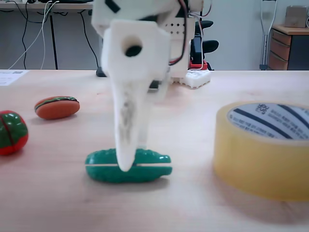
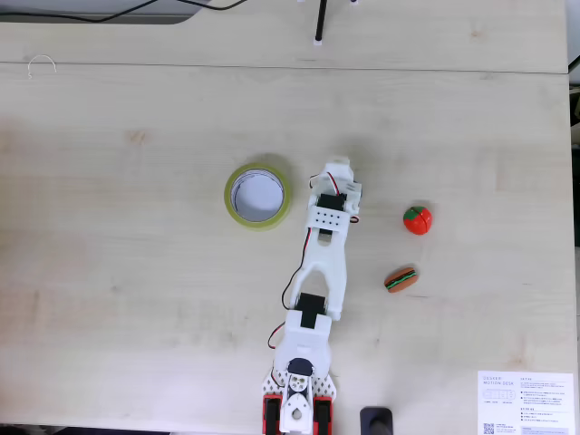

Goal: Grasp a cucumber and put it in the hole.

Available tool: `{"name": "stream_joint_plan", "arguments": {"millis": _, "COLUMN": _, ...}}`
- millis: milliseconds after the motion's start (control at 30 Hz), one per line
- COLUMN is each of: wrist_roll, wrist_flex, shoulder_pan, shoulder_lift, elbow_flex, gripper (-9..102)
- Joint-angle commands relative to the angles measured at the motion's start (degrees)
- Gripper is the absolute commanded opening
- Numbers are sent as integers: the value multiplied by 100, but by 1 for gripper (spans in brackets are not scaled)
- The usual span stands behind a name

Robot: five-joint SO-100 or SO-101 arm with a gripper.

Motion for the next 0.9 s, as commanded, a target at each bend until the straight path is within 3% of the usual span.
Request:
{"name": "stream_joint_plan", "arguments": {"millis": 0, "wrist_roll": -44, "wrist_flex": 923, "shoulder_pan": -62, "shoulder_lift": -896, "elbow_flex": -677, "gripper": 26}}
{"name": "stream_joint_plan", "arguments": {"millis": 200, "wrist_roll": -44, "wrist_flex": 1380, "shoulder_pan": -62, "shoulder_lift": -1107, "elbow_flex": -993, "gripper": 21}}
{"name": "stream_joint_plan", "arguments": {"millis": 500, "wrist_roll": -44, "wrist_flex": 1441, "shoulder_pan": -62, "shoulder_lift": -1151, "elbow_flex": -993, "gripper": 20}}
{"name": "stream_joint_plan", "arguments": {"millis": 667, "wrist_roll": -44, "wrist_flex": 1600, "shoulder_pan": -62, "shoulder_lift": -1116, "elbow_flex": -1002, "gripper": 8}}
{"name": "stream_joint_plan", "arguments": {"millis": 867, "wrist_roll": -44, "wrist_flex": 1661, "shoulder_pan": -62, "shoulder_lift": -1099, "elbow_flex": -1002, "gripper": 8}}
